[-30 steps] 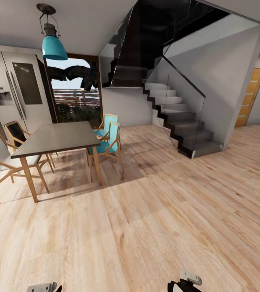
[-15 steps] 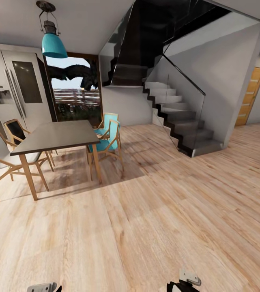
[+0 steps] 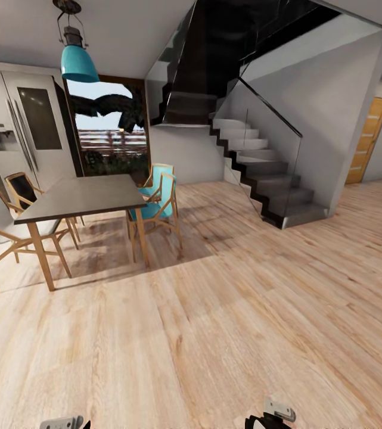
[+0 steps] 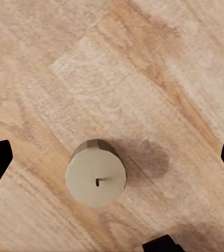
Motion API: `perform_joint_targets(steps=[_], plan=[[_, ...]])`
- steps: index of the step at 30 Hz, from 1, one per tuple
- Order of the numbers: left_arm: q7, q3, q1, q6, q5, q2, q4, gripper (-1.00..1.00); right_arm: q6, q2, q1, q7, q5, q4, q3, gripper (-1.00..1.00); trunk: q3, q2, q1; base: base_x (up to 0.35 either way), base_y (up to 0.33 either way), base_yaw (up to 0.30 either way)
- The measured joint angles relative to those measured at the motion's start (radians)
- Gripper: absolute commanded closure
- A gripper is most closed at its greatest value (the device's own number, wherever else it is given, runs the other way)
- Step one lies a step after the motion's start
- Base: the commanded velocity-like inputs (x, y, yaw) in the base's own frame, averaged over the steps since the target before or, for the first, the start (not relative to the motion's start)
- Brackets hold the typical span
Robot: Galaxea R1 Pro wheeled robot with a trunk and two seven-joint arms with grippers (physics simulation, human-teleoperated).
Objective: Place each of the two pumpkins and all three candles from the living room inside a cabinet in the living room (use any cabinet), then make sure every cabinet is closed, and position the cauldron so it is next to a table in the living room.
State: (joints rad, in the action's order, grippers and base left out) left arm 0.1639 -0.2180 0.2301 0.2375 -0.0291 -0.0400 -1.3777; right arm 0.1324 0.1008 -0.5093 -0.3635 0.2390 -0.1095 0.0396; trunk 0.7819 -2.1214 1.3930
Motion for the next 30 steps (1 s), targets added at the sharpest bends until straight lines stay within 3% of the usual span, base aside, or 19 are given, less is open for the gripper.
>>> perform_joint_targets(steps=[30], plan=[[0.000,0.000,0.000,0.000,0.000,0.000,0.003,-1.00,0.000,0.013,0.000,0.001,-0.001,0.000,0.000,-1.00,0.094,-0.210,0.115,0.000,0.000,0.000]])
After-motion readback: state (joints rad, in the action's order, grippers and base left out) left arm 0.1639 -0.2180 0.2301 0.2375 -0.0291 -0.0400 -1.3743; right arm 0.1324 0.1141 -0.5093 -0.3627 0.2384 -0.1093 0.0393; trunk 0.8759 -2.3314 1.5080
